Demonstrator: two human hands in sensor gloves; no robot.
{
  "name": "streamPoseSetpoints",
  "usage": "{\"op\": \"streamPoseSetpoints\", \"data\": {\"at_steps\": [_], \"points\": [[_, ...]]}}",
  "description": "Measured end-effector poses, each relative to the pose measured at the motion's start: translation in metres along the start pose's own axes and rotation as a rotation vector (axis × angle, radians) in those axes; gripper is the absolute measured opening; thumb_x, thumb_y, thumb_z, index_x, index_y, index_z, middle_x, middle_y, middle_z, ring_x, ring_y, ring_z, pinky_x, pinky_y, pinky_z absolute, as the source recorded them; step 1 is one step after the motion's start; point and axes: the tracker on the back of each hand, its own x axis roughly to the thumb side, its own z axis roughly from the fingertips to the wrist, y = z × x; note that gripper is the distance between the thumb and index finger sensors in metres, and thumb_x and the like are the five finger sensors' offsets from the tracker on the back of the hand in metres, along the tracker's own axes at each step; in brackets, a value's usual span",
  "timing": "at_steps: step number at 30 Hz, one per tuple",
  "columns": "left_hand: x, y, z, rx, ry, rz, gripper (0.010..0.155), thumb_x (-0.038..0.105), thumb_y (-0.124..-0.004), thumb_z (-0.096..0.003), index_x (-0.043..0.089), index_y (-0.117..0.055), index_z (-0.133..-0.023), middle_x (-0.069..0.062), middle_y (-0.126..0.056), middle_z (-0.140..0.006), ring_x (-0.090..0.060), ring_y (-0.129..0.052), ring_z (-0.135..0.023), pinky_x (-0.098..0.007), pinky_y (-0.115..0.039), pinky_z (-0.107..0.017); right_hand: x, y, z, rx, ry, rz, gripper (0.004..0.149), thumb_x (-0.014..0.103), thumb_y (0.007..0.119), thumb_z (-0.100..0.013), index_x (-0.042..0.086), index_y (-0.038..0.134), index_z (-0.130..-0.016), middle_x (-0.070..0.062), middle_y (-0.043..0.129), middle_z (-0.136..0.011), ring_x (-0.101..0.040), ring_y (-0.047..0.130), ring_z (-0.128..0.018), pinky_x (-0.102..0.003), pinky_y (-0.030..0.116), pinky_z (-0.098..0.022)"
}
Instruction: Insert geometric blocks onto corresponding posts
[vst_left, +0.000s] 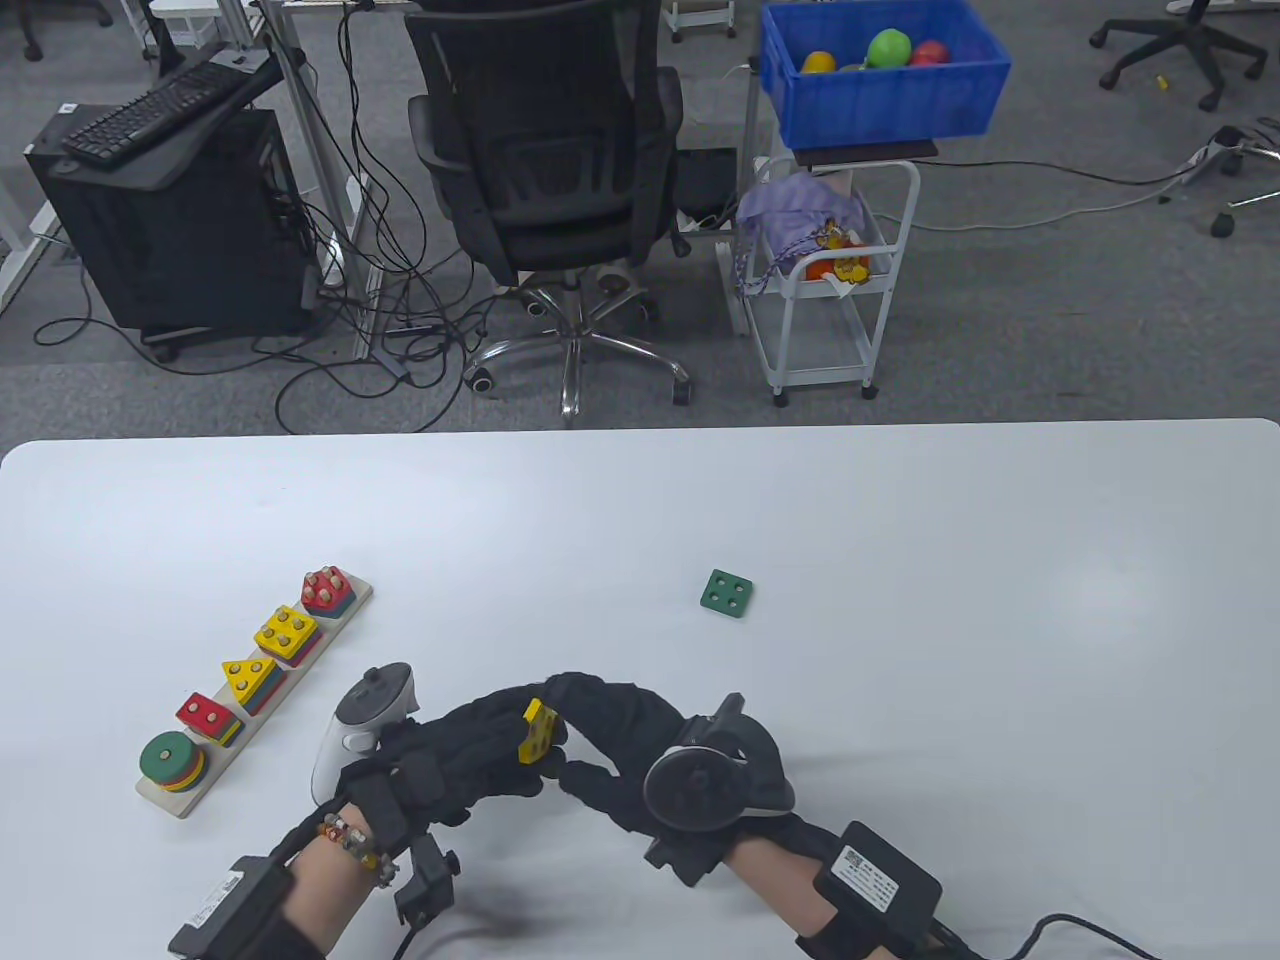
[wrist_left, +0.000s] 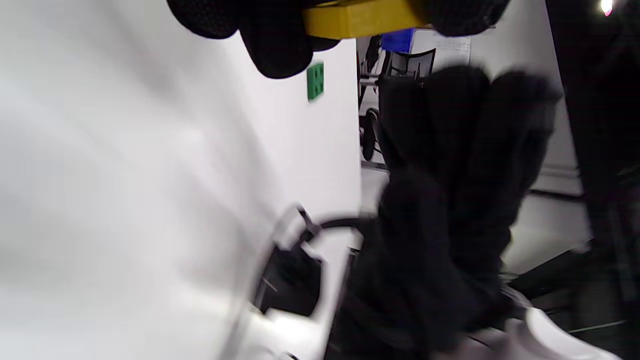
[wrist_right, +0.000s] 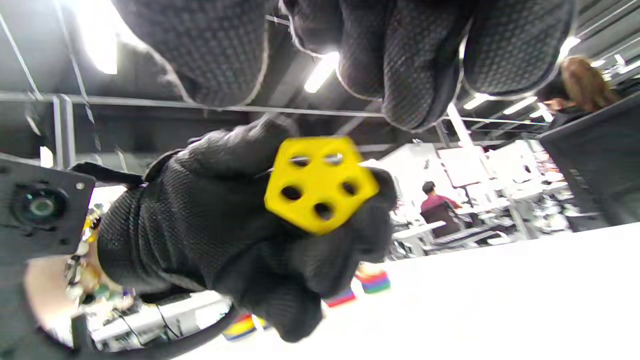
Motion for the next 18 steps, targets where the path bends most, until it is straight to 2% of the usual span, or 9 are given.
{"op": "streamPoseSetpoints", "data": {"at_steps": [3, 5, 9, 13, 15, 18], "points": [[0.007, 0.019, 0.006, 0.111, 0.037, -0.243, 0.070, 0.043, -0.071, -0.0544, 0.019, -0.040, -0.113, -0.012, -0.051, -0.118, -0.033, -0.069, -0.106, -0.056, -0.056, -0.079, -0.025, -0.015, 0.029, 0.039, 0.084, 0.094, 0.068, 0.041, 0.081, -0.044, 0.010, 0.057, -0.099, -0.020, 0.074, -0.095, -0.040, 0.090, -0.078, -0.063, 0.076, -0.056], [0.014, 0.034, 0.009, 0.206, 0.063, -0.367, 0.070, 0.041, -0.072, -0.0538, 0.020, -0.040, -0.112, -0.011, -0.051, -0.118, -0.033, -0.068, -0.107, -0.056, -0.056, -0.079, -0.041, -0.028, 0.050, 0.030, 0.159, 0.187, 0.065, 0.042, 0.078, -0.045, 0.011, 0.060, -0.098, -0.019, 0.077, -0.093, -0.039, 0.092, -0.074, -0.062, 0.076, -0.055], [0.035, 0.066, 0.015, 0.388, 0.080, -0.619, 0.070, 0.039, -0.073, -0.0533, 0.022, -0.039, -0.112, -0.009, -0.049, -0.119, -0.033, -0.066, -0.109, -0.054, -0.055, -0.080, -0.068, -0.050, 0.087, 0.083, 0.297, 0.338, 0.064, 0.043, 0.076, -0.046, 0.011, 0.060, -0.099, -0.019, 0.076, -0.095, -0.041, 0.090, -0.076, -0.064, 0.073, -0.056], [0.049, 0.102, 0.017, 0.590, 0.184, -0.856, 0.070, 0.038, -0.074, -0.0534, 0.029, -0.037, -0.112, -0.002, -0.044, -0.122, -0.028, -0.060, -0.113, -0.051, -0.050, -0.085, -0.086, -0.063, 0.118, 0.095, 0.409, 0.380, 0.063, 0.043, 0.075, -0.047, 0.012, 0.060, -0.100, -0.019, 0.075, -0.096, -0.042, 0.088, -0.078, -0.066, 0.071, -0.057], [0.048, 0.118, 0.014, 0.635, 0.277, -0.919, 0.070, 0.036, -0.075, -0.0536, 0.031, -0.036, -0.111, 0.000, -0.041, -0.122, -0.026, -0.056, -0.115, -0.051, -0.048, -0.086, -0.092, -0.066, 0.128, 0.057, 0.417, 0.397, 0.061, 0.042, 0.074, -0.047, 0.013, 0.062, -0.099, -0.019, 0.076, -0.095, -0.042, 0.088, -0.078, -0.066, 0.071, -0.057], [0.046, 0.136, 0.011, 0.694, 0.387, -1.014, 0.070, 0.034, -0.075, -0.0538, 0.034, -0.035, -0.111, 0.004, -0.038, -0.123, -0.024, -0.052, -0.117, -0.049, -0.046, -0.087, -0.096, -0.069, 0.130, 0.072, 0.444, 0.397, 0.061, 0.042, 0.074, -0.047, 0.013, 0.061, -0.099, -0.019, 0.075, -0.096, -0.042, 0.088, -0.078, -0.066, 0.071, -0.057]]}}
